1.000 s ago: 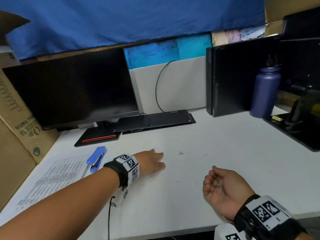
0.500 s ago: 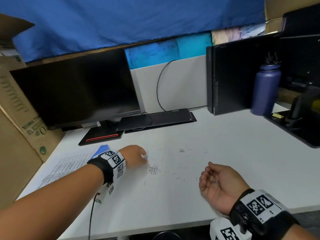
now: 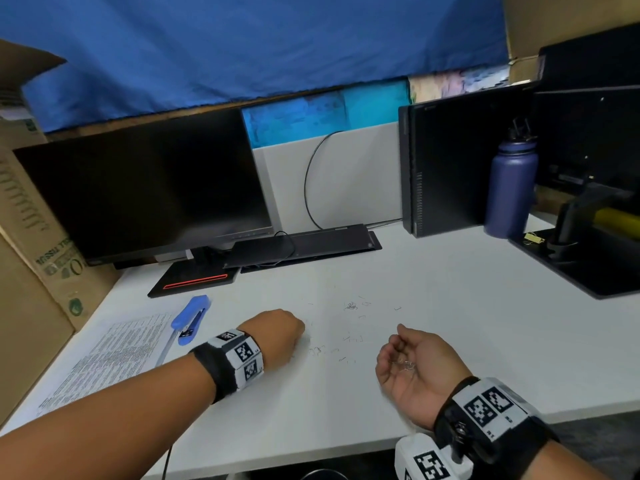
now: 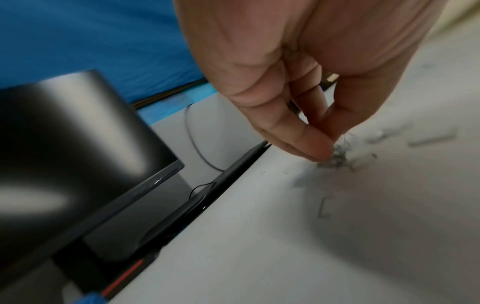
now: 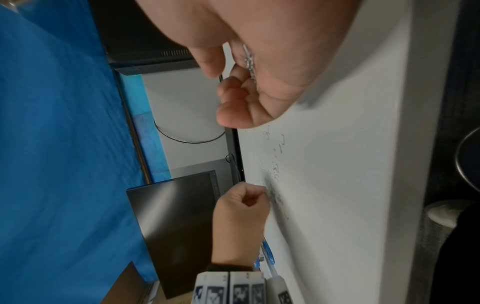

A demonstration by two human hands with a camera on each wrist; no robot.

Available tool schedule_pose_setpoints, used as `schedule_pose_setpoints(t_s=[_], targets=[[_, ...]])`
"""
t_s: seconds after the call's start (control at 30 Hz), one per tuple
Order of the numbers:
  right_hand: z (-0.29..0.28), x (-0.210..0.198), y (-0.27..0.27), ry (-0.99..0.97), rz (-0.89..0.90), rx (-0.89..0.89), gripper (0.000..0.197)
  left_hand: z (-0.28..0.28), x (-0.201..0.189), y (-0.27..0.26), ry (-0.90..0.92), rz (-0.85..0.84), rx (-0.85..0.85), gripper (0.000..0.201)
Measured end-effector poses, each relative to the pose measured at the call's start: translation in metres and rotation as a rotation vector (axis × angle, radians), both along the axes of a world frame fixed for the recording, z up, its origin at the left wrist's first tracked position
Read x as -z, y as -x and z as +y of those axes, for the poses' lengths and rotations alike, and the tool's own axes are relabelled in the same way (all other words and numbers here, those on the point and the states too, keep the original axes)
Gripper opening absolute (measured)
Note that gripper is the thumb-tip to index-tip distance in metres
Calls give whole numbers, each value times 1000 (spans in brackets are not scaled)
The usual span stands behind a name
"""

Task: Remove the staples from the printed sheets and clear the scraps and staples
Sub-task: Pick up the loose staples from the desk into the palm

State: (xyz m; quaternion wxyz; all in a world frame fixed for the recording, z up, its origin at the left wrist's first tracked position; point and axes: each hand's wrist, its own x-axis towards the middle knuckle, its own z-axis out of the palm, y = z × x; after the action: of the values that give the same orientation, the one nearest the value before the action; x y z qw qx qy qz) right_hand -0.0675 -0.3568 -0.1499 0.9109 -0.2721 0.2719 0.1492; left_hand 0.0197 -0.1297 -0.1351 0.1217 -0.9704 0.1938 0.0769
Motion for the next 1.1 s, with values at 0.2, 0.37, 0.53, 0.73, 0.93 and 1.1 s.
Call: schedule_pose_setpoints(t_s=[0.2, 0.37, 0.53, 0.73, 0.93, 1.1], targets=[[1, 2, 1, -64, 11, 54, 45, -18, -40, 6, 564, -41, -123, 12], [6, 2, 5, -91, -19, 51, 50, -66, -55, 41, 953, 307, -74, 8], [8, 3, 11, -167, -102, 35, 50, -102, -53, 59, 953, 472, -19, 10], [7, 5, 6, -203, -135, 66, 39, -114, -56, 63, 932, 485, -18, 14], [4, 7, 4, -181, -189, 6, 36, -104, -58, 57, 981, 455, 1, 15], [7, 2, 4, -138, -148, 5, 17, -87, -54, 47, 1137, 567, -50, 20]])
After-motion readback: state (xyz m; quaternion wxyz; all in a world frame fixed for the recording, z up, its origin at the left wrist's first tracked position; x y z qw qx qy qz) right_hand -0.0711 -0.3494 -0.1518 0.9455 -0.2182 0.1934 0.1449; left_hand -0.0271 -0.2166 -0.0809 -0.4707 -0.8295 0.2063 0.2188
